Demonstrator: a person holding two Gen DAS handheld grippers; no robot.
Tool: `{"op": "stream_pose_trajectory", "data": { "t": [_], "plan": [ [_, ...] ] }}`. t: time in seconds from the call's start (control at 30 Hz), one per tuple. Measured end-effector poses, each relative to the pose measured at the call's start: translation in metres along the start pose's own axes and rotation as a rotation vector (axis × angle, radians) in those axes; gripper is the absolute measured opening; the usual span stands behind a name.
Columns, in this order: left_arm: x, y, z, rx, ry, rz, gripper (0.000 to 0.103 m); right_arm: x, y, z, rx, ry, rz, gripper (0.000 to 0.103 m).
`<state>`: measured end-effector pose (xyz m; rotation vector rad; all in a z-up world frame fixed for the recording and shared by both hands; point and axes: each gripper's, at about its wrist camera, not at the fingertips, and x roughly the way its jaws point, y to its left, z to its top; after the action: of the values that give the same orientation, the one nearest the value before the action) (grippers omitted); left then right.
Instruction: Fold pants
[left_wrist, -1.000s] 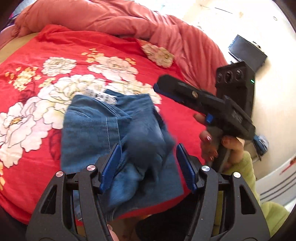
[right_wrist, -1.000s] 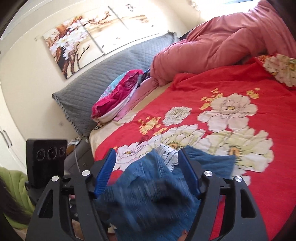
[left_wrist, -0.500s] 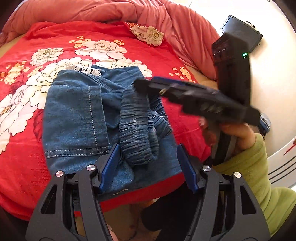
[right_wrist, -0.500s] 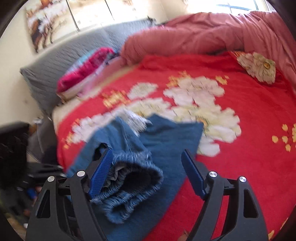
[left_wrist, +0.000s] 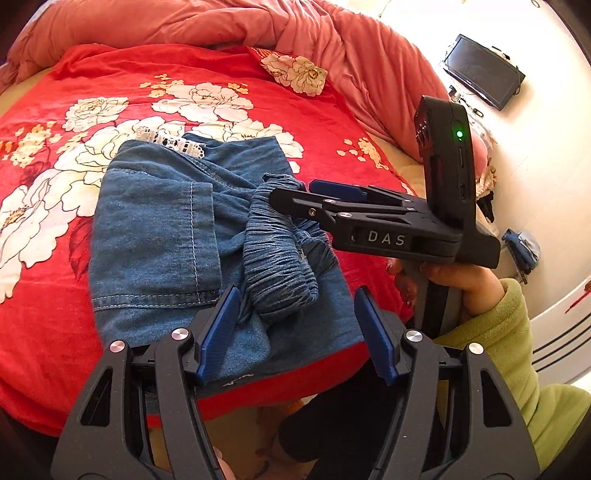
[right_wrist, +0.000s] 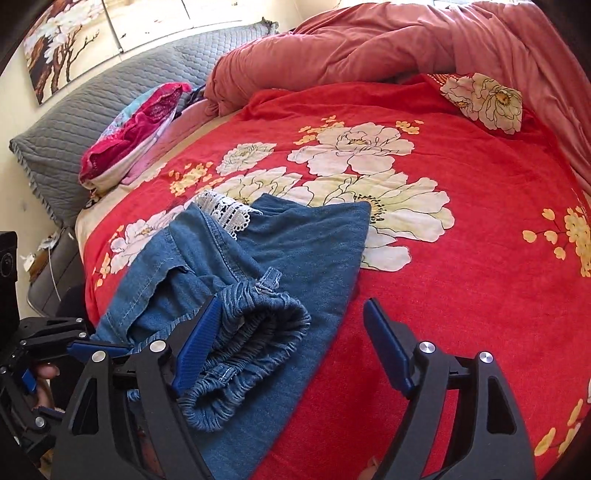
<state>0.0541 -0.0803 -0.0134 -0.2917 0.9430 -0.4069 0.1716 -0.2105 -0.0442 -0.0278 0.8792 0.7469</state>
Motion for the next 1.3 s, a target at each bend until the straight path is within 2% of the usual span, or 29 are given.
{"op": "stream_pose_trajectory", "data": {
  "t": [0.27,0.5,0.63,0.73,0.9,1.0,1.07,1.1,1.3],
  "plan": [
    [-0.011,-0.003,-0.001,0.002,-0.016,-0.008,0.066,-0.024,0.006,-0.005,0.039,-0.095,0.005,0.078],
    [-0.034,0.003,-0.002,-0.004,-0.053,-0.006,0.068,-0.047,0.014,-0.014,0.074,-0.167,-0.011,0.078],
    [-0.06,0.018,0.001,-0.03,-0.125,0.029,0.071,-0.066,0.024,-0.024,0.088,-0.209,0.006,0.078],
    [-0.078,0.035,0.004,-0.055,-0.175,0.088,0.072,-0.079,0.037,-0.034,0.077,-0.219,0.019,0.078],
    [-0.092,0.072,0.013,-0.115,-0.217,0.165,0.072,-0.087,0.082,-0.052,-0.03,-0.194,0.065,0.078],
    [-0.091,0.082,0.02,-0.125,-0.205,0.151,0.065,-0.08,0.118,-0.059,-0.146,-0.151,0.084,0.076],
    [-0.085,0.083,0.027,-0.114,-0.181,0.128,0.055,-0.072,0.14,-0.063,-0.224,-0.126,0.077,0.071],
    [-0.082,0.084,0.029,-0.11,-0.171,0.113,0.052,-0.068,0.148,-0.064,-0.259,-0.116,0.063,0.065],
    [-0.042,0.082,0.052,-0.064,-0.047,0.082,0.049,-0.045,0.177,-0.059,-0.409,-0.08,0.002,0.059]
  ]
}}
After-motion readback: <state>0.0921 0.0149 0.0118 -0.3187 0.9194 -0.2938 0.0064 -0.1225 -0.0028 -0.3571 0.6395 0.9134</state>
